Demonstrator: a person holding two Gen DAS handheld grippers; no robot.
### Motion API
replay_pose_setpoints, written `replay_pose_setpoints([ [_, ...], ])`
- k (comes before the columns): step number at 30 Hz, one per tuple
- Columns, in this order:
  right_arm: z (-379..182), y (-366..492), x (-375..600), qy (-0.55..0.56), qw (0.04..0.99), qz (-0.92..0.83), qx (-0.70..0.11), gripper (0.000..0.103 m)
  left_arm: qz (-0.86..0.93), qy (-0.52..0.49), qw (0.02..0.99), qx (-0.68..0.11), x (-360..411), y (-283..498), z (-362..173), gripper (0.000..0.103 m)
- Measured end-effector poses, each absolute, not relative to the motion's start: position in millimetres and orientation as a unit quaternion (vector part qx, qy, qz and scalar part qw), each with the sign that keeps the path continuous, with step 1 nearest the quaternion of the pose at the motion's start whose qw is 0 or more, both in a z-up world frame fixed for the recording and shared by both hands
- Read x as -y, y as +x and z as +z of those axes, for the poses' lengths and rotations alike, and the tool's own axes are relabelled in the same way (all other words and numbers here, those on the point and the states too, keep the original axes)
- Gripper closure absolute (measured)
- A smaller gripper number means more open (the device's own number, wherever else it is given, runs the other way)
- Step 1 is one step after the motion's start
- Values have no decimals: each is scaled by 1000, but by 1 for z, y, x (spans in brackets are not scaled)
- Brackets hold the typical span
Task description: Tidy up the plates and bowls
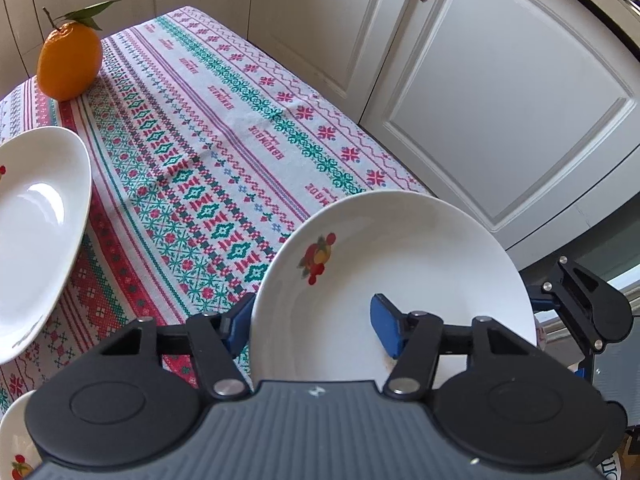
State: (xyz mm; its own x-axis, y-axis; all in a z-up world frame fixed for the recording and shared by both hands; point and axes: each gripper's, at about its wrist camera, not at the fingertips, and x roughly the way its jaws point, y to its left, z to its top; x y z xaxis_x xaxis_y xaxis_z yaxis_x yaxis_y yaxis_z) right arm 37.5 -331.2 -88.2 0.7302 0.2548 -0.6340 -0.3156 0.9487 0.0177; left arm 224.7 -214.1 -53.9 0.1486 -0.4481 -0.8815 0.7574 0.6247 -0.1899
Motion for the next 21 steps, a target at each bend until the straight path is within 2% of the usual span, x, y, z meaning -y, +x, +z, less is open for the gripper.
replay_pose_setpoints([
  [7, -87, 39, 331, -50, 926, 157, -339, 0, -417, 159, 732, -515, 217, 231, -54, 49],
  [21, -83, 42, 327, -57, 920, 155, -355, 0, -424, 178, 729, -506, 218, 224, -53, 49],
])
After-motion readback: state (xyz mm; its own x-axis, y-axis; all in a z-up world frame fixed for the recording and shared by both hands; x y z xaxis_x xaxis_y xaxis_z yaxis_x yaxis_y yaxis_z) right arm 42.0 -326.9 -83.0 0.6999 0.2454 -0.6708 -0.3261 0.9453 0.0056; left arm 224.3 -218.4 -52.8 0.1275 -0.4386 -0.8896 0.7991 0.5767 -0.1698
